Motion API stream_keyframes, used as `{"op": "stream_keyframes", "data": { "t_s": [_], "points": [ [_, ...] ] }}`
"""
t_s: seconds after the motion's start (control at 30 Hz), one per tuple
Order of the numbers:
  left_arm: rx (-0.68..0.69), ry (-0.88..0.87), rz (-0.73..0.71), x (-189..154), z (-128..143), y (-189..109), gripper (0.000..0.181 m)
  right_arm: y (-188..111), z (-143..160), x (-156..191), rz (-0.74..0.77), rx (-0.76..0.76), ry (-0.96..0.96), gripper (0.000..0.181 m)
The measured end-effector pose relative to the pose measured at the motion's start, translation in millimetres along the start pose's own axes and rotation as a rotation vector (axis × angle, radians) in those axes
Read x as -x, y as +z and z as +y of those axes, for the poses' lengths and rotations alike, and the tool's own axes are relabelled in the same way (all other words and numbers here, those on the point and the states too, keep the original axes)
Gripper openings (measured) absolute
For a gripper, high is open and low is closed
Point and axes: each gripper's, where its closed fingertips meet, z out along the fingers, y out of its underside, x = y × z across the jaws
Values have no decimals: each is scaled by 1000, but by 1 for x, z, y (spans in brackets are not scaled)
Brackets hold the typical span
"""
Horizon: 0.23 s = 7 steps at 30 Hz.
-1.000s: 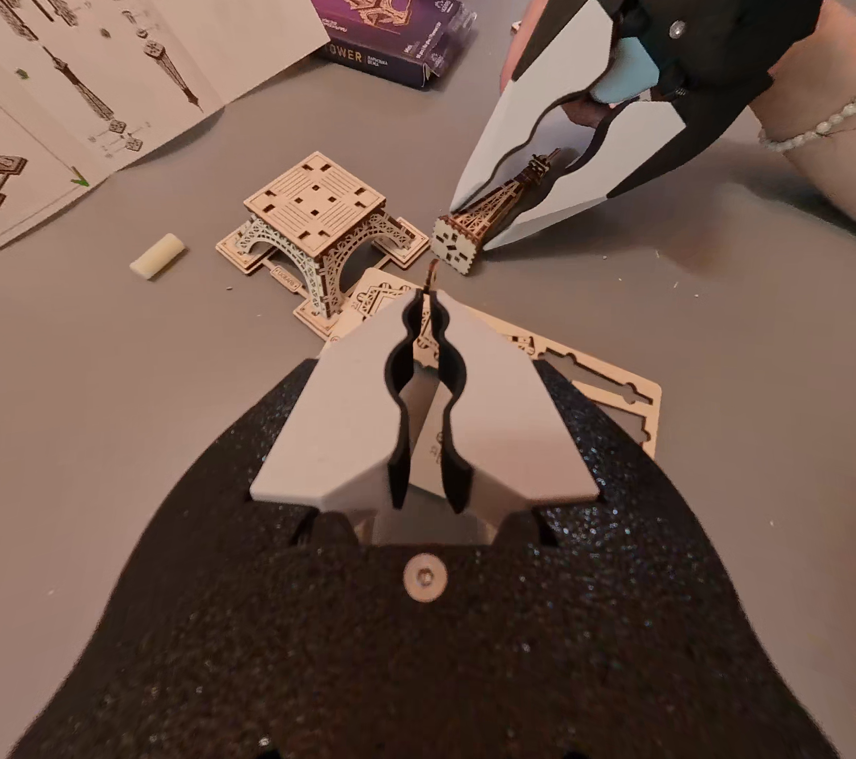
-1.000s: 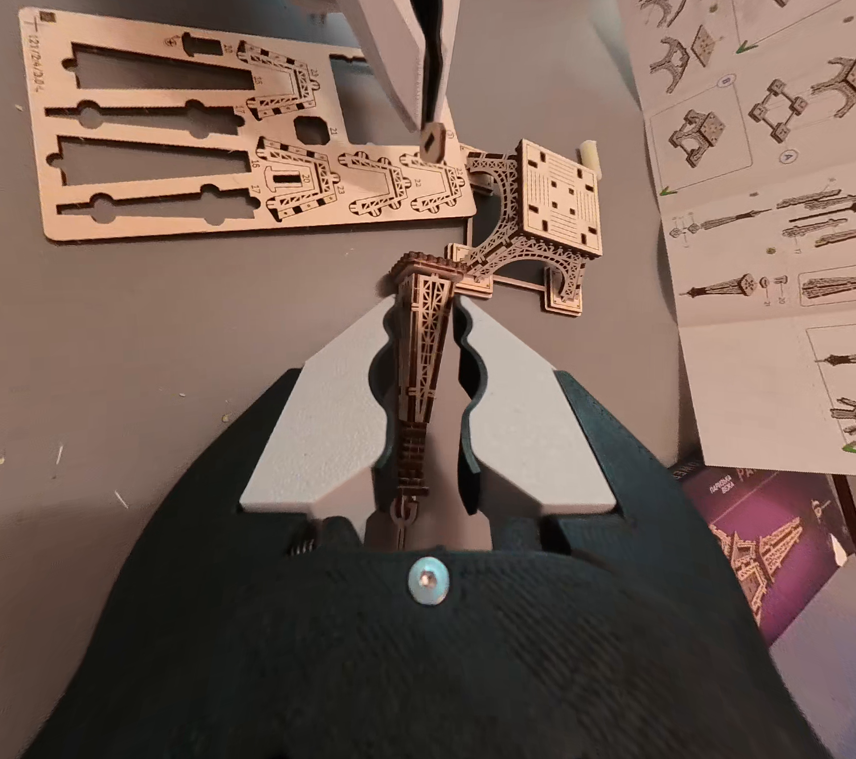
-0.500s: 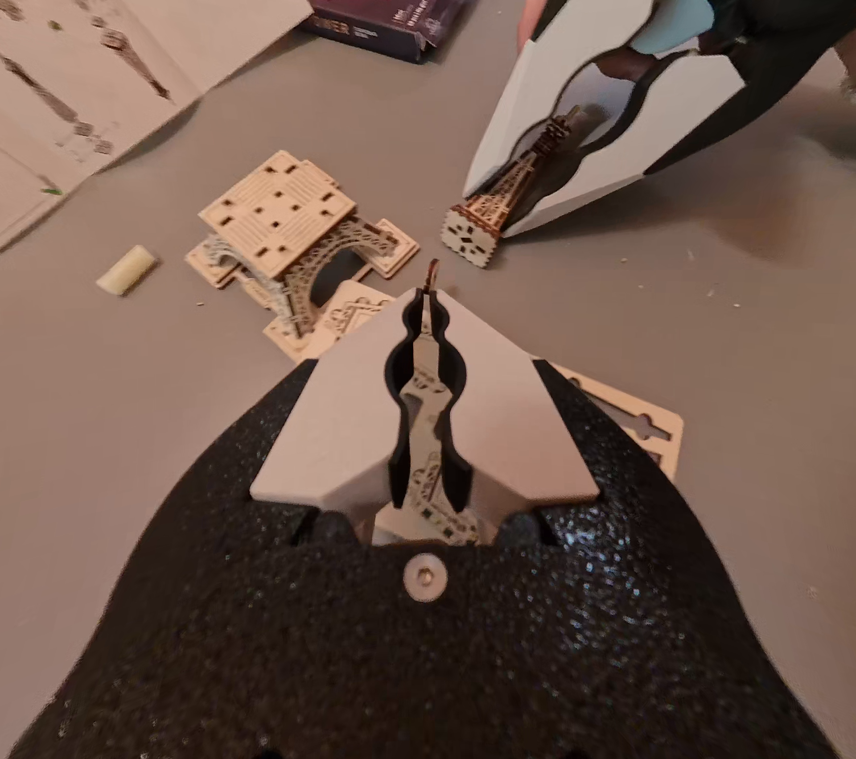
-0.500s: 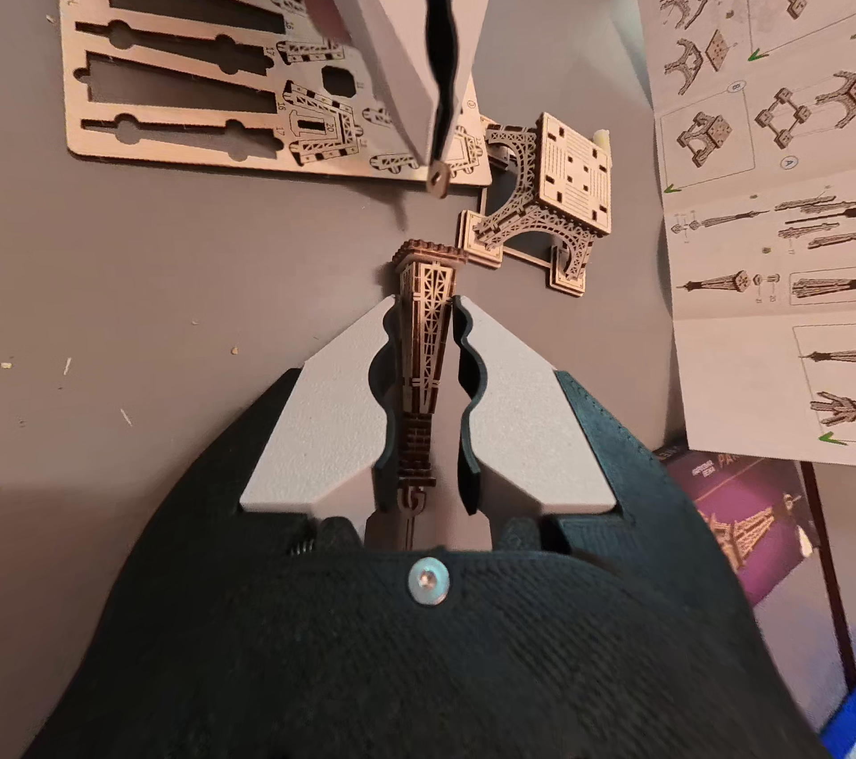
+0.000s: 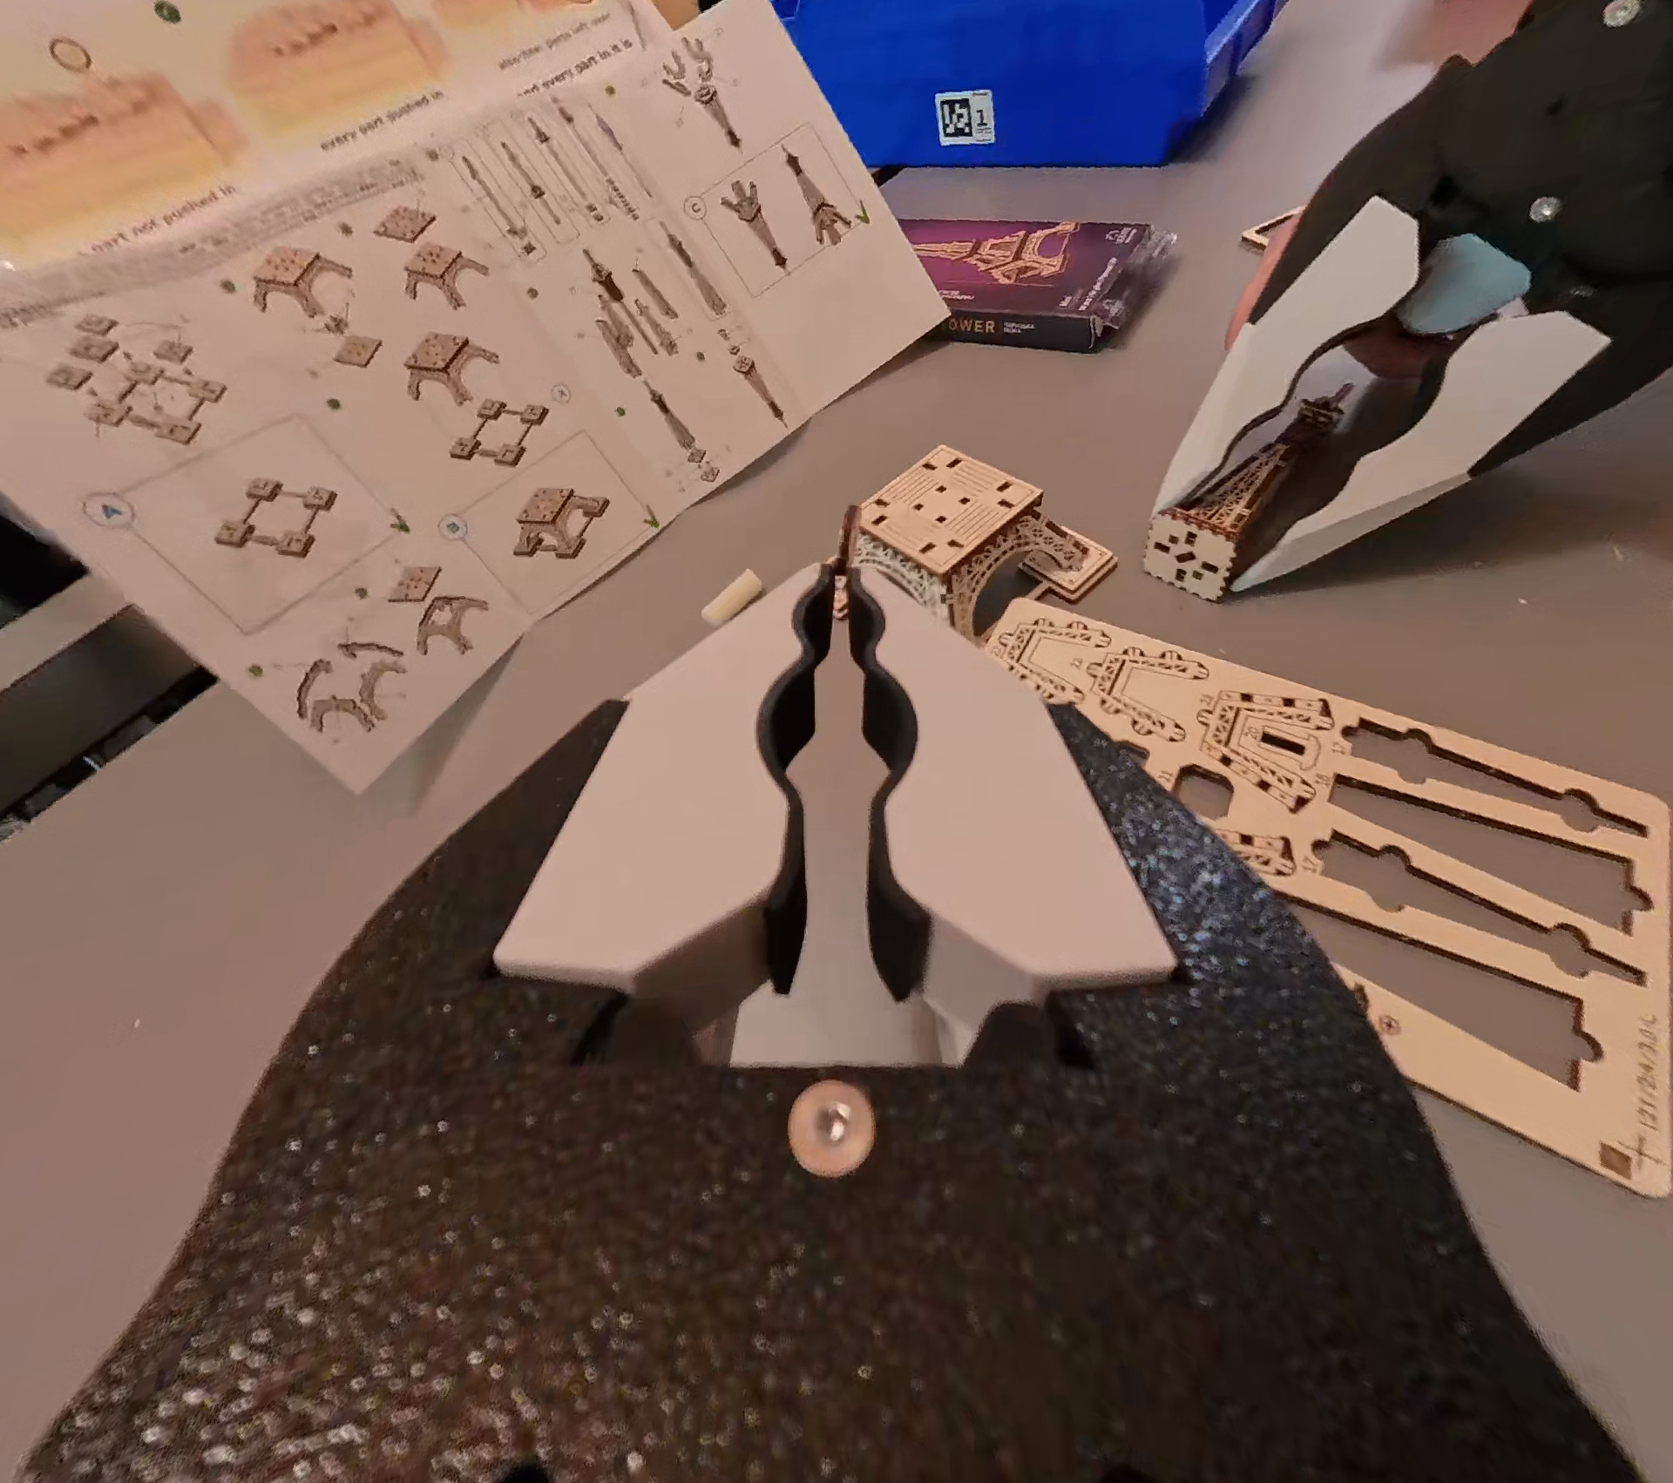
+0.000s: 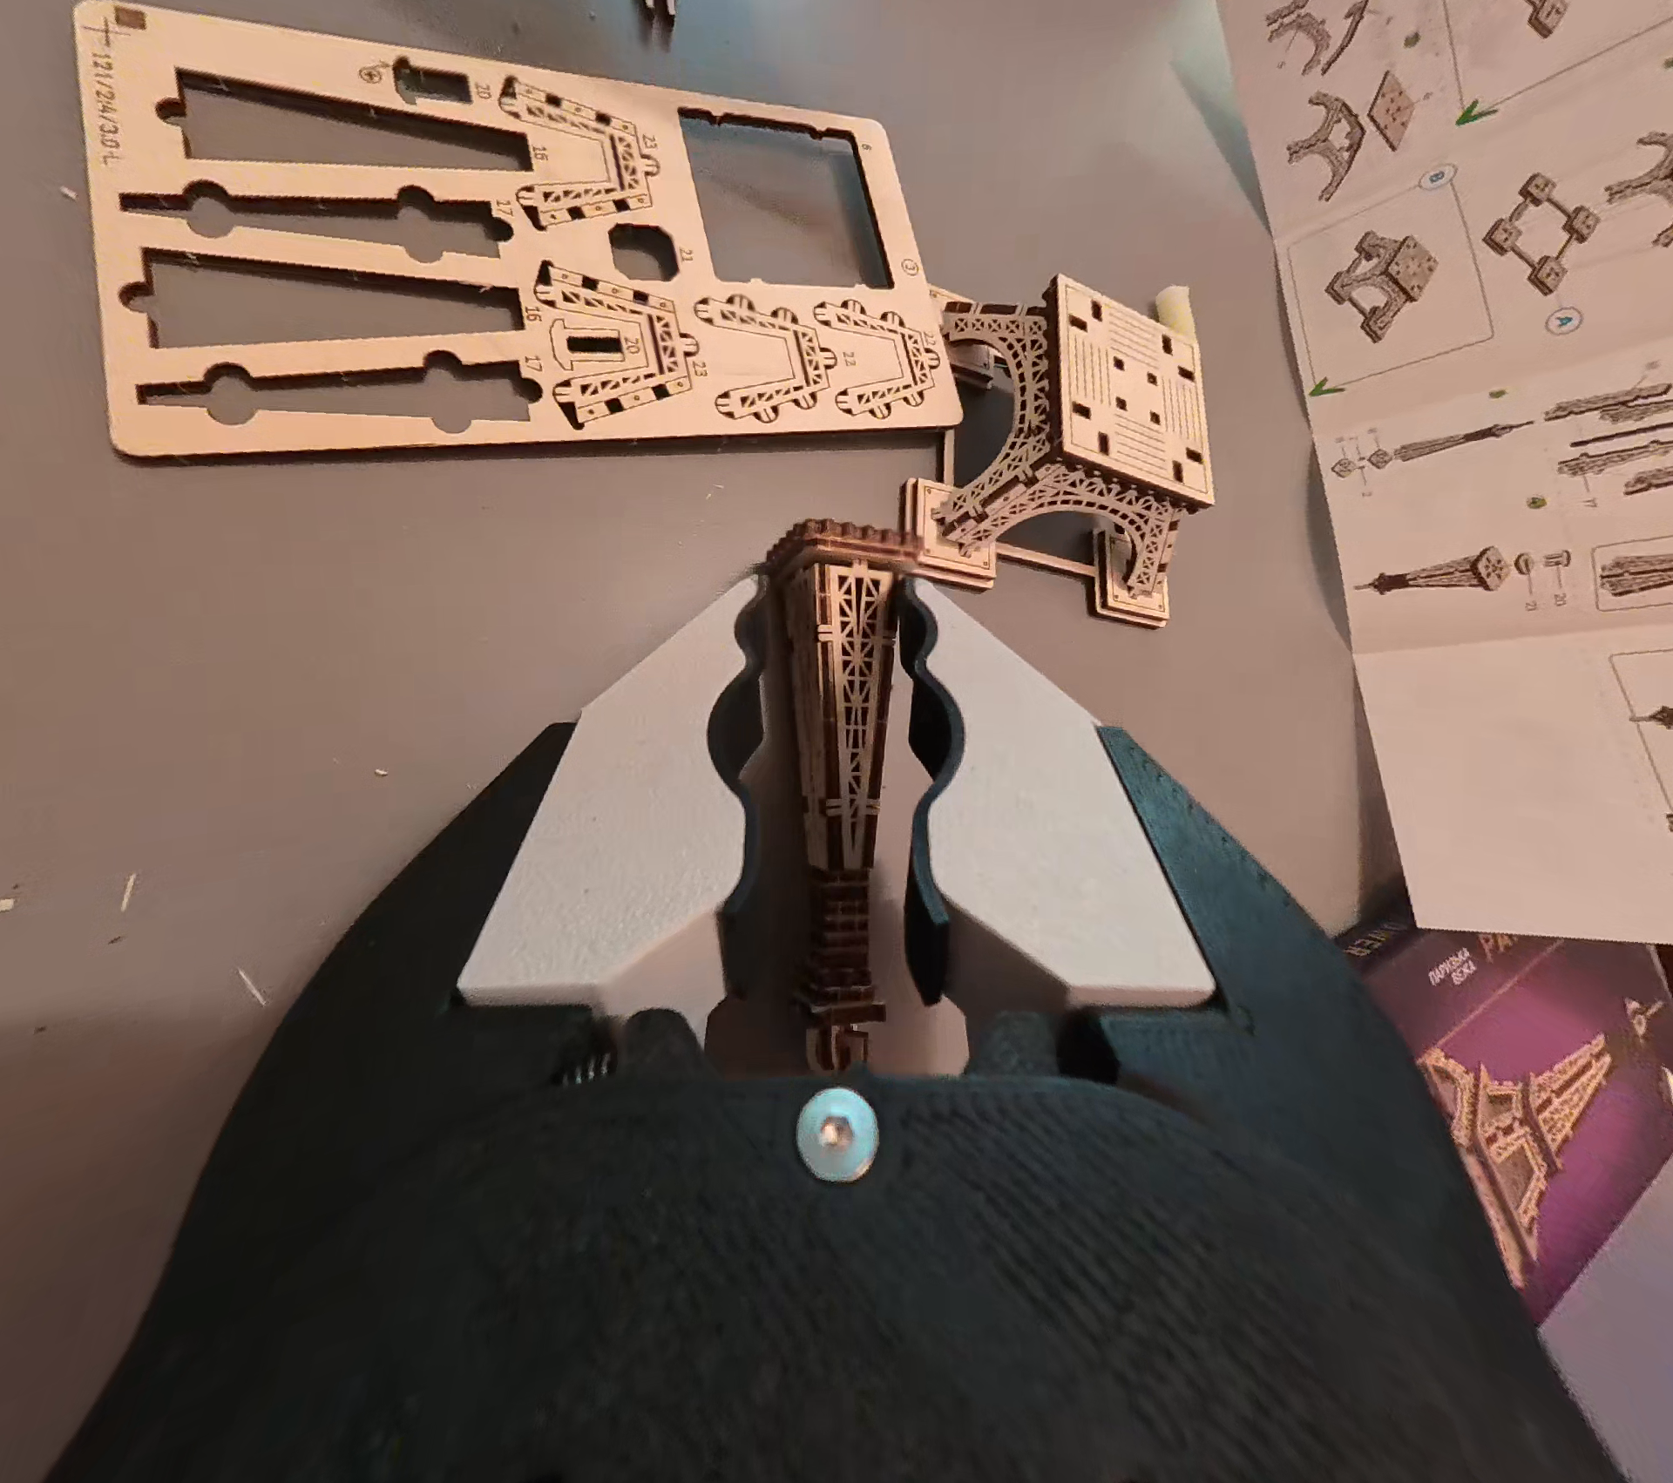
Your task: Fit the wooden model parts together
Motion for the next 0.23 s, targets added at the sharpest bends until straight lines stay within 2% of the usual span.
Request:
{"op": "stream_keyframes", "data": {
  "t_s": [0.23],
  "points": [
    [15, 181, -47, -20, -13, 10, 0, 0, 0, 0, -8, 2, 45, 23]
  ]
}}
